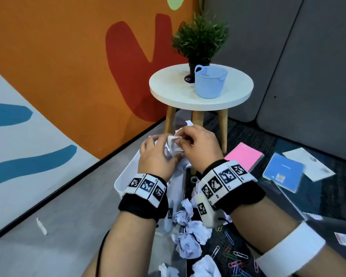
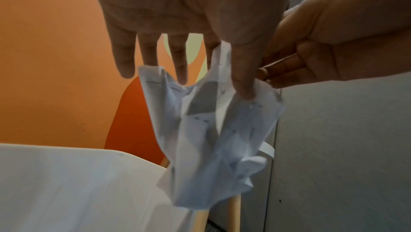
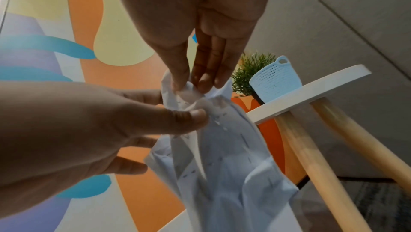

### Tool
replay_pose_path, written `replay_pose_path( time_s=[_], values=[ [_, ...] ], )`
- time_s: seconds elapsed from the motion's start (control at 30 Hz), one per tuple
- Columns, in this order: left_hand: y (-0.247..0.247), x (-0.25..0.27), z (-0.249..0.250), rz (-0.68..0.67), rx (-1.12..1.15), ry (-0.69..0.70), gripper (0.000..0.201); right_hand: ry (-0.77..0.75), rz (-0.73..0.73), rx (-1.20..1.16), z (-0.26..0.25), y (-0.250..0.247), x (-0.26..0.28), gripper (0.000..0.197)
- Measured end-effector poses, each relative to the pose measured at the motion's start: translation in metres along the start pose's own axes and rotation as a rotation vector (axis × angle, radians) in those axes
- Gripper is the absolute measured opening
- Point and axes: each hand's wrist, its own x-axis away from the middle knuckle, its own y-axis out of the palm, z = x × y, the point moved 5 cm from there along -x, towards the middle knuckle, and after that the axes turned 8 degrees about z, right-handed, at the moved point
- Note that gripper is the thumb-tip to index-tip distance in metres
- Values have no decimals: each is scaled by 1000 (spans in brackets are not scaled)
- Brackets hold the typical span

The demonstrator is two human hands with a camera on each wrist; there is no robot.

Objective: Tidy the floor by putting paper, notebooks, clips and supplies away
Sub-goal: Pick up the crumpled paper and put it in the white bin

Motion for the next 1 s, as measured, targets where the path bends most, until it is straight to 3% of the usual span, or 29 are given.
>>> replay_pose_path(
  time_s=[0.1,0.23,0.37,0.47,0.53,0.83,1.0],
  values=[
    [-7,-3,-10,83,-16,-30,41,-10,-69,-2,-7,15,1,14],
    [-13,-4,-32,125,-72,-162,38,23,-186,-58,-9,33,8,27],
    [-8,0,-54,71,-160,-276,43,41,-242,12,0,39,16,24],
    [5,5,-64,-59,-245,-296,63,63,-244,65,13,36,22,19],
    [13,7,-58,-102,-288,-260,69,100,-240,98,28,33,28,19],
    [62,28,0,-172,-210,6,45,272,-190,248,95,-6,64,15],
    [111,60,25,-303,-178,134,38,431,-196,306,147,-35,103,17]
  ],
)
